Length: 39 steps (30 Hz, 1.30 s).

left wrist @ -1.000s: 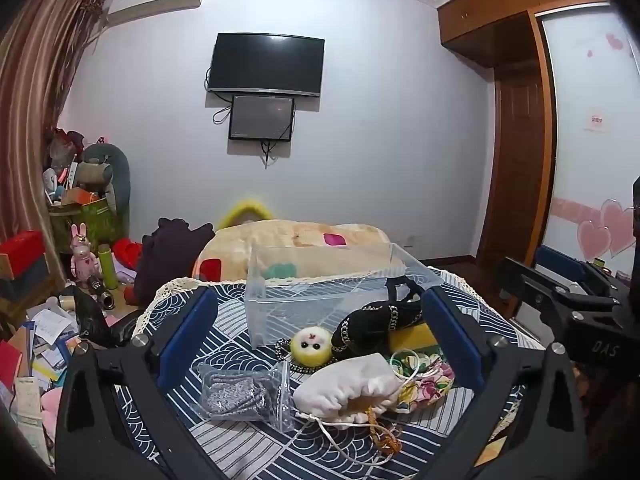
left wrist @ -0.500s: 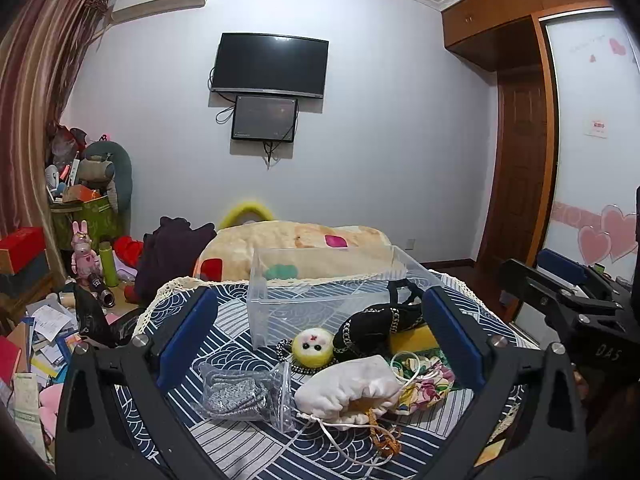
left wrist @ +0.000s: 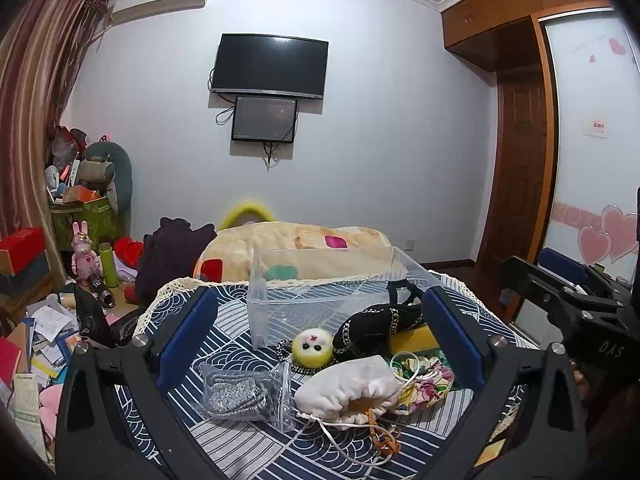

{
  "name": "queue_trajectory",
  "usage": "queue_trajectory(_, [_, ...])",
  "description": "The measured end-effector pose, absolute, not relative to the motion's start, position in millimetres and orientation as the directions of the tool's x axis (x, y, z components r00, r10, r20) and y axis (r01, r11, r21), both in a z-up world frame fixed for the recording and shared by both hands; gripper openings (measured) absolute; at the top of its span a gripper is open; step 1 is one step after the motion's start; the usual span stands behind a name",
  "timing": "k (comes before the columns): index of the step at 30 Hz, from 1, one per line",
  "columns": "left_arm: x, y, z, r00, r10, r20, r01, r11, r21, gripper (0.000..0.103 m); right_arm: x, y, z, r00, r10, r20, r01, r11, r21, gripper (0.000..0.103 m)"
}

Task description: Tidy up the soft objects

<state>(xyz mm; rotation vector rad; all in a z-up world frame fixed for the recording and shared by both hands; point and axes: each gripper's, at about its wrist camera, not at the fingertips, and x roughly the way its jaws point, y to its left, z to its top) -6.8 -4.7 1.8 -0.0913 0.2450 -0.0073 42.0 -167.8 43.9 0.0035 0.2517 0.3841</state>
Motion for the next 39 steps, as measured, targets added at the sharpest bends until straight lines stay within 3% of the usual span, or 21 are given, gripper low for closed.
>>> queue_trajectory(39, [-9.0,-4.4,0.3,0.971,-0.011,-0.238,-0.013,0.995,-0.097,0.103,38.1,-166.3,42.2,0.889,0.389,-0.243,-0.385,0.921,0.062,0.103])
